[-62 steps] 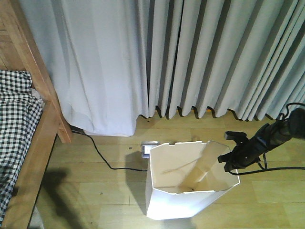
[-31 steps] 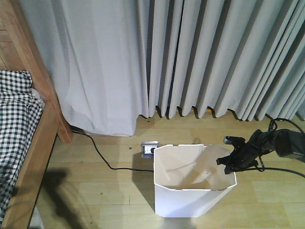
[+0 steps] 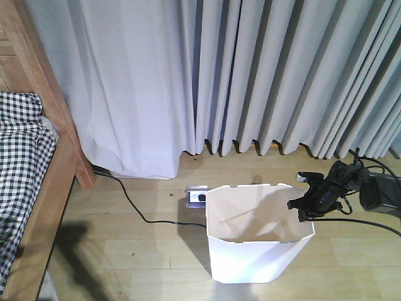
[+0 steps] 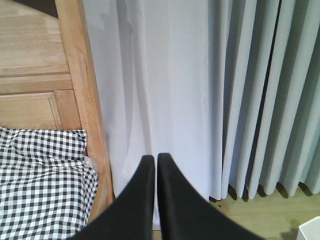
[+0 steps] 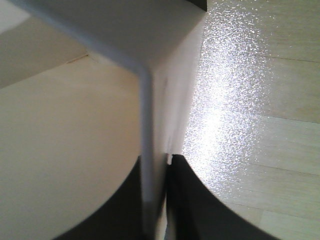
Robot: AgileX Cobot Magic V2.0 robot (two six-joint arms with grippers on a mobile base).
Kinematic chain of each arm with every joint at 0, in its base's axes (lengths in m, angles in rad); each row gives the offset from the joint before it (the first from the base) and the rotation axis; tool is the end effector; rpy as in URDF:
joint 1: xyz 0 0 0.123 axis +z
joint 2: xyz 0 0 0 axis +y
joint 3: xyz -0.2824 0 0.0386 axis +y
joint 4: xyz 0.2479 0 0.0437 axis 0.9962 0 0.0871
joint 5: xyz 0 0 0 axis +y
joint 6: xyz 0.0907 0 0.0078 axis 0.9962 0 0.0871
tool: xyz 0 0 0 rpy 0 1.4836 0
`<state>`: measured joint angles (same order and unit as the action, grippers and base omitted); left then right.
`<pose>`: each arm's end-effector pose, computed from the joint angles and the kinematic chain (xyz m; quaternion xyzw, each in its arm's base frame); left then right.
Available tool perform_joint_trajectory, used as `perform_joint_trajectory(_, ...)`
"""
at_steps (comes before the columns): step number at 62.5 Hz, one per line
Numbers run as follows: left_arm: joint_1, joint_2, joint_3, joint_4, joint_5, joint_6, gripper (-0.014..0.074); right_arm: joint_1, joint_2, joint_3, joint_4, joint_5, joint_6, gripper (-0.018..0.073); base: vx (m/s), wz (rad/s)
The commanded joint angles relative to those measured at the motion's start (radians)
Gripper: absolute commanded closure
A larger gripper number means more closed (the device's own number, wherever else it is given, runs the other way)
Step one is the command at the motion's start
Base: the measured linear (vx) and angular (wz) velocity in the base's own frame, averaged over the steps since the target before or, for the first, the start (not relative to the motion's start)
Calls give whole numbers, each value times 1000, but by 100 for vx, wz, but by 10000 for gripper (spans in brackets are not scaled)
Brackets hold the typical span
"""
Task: Move trash bin to bedside with robot
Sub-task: 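Lower the bin onto the floor near the bed with the right gripper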
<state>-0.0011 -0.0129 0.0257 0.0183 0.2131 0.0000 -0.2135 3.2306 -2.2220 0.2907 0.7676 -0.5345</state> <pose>0.0557 0.0003 0.1858 0.0059 0.7544 0.0070 0.6564 0.4321 -0.0751 -0.2158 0.0493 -0.9926 -0.1091 0.0200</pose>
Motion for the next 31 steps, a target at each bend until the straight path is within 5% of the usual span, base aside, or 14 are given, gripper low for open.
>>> perform_joint_trajectory(1, -2, -14, 19, -4, -68, 0, 603, -4, -9, -27, 69, 57, -6, 466, 0, 0)
perform_joint_trajectory(16, -2, -14, 19, -4, -68, 0, 603, -4, -9, -27, 68, 56, -5, 340, 0, 0)
perform_joint_trajectory(31, -2, -14, 19, -4, -68, 0, 603, -4, -9, -27, 50, 51, 7, 307, 0, 0)
